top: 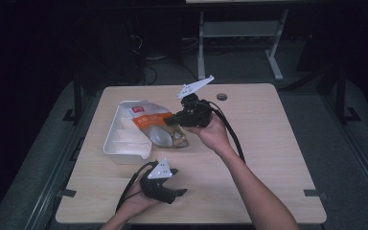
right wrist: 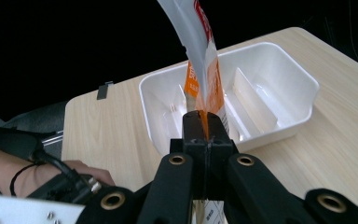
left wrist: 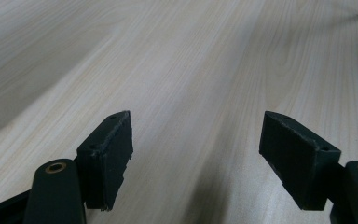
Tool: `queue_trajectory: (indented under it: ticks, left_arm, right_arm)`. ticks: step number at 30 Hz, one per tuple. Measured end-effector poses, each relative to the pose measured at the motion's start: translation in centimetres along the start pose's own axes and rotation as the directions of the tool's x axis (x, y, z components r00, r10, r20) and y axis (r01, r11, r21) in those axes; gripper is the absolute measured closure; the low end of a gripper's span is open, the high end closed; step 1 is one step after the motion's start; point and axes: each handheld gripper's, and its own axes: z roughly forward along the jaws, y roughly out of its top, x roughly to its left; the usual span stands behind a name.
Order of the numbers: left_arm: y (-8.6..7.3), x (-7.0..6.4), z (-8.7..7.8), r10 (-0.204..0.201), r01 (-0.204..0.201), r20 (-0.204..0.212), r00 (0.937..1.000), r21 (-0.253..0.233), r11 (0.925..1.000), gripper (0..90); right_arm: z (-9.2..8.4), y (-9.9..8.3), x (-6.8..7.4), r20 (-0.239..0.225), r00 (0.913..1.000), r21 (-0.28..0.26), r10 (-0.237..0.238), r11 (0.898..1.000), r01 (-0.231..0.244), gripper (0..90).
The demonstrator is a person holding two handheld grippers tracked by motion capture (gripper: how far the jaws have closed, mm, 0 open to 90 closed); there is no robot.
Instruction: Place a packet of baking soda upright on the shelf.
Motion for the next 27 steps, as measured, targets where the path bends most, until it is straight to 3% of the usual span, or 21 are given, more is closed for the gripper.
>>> queue_trajectory:
  ticks: [11, 27]
  left_arm:
    - [0.0, 0.2, -0.3, -0.001, 0.000, -0.006, 1.0000, -0.013, 0.9999, 25.1]
    - [-0.1, 0.3, -0.5, -0.006, 0.006, -0.010, 0.9999, -0.021, 0.9998, 25.0]
  right_arm:
    - [1.9, 2.3, 0.5, -0.020, 0.9991, 0.000, -0.037, 0.999, 0.037, 90.0]
    - [5.6, 4.8, 0.6, -0.079, 0.9960, -0.024, -0.042, 0.999, 0.040, 90.0]
